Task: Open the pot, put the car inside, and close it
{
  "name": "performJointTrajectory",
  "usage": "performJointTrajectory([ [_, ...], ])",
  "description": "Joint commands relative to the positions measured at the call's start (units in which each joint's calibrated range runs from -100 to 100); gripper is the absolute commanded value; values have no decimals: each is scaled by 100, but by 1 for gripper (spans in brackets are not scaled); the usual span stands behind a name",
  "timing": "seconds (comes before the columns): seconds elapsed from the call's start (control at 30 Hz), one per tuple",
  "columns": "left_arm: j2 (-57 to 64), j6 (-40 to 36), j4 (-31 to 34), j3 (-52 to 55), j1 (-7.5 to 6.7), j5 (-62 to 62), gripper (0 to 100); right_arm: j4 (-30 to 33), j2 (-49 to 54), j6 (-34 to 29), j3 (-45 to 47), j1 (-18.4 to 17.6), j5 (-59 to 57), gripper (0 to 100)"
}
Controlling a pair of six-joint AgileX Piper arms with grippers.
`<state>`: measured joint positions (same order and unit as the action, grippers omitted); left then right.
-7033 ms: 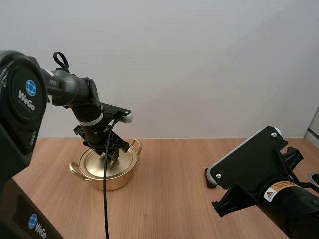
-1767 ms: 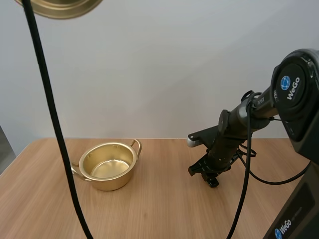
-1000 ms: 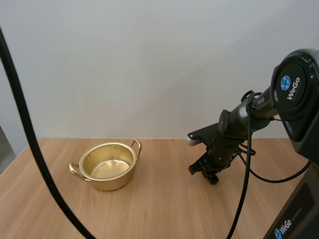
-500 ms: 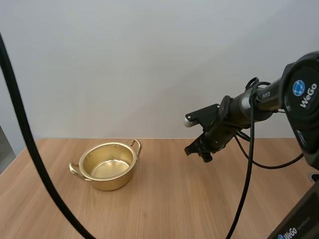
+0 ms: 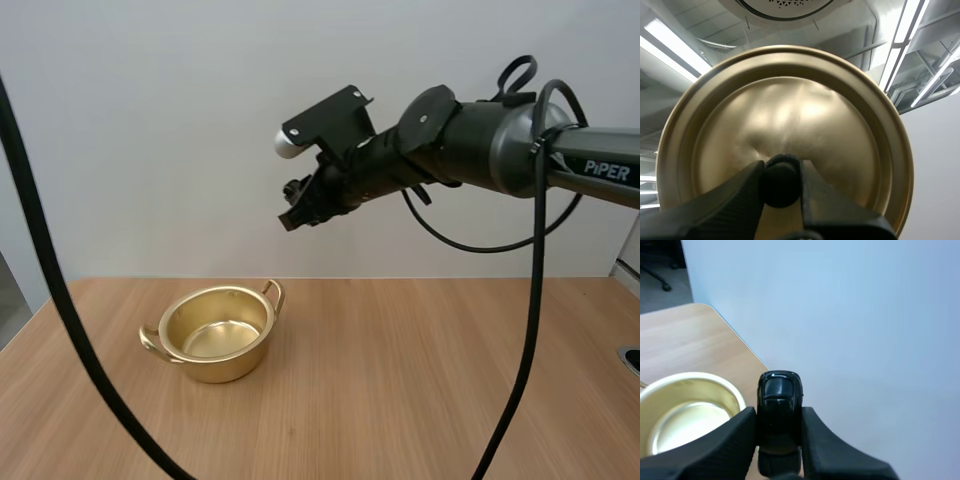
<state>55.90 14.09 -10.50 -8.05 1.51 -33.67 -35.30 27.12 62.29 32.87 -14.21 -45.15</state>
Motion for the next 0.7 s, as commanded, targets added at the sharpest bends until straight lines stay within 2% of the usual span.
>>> performJointTrajectory([
  [0.0,11,5,5,-17,1,-74,0,-1,-174,1,-203,-580,22,0],
  [0.2,-61,185,5,-82,1,-38,0,-1,-1050,1,-489,-985,170,0],
  [0.67,-77,205,5,-195,1,-30,0,414,-3219,47,-721,-1002,347,0],
])
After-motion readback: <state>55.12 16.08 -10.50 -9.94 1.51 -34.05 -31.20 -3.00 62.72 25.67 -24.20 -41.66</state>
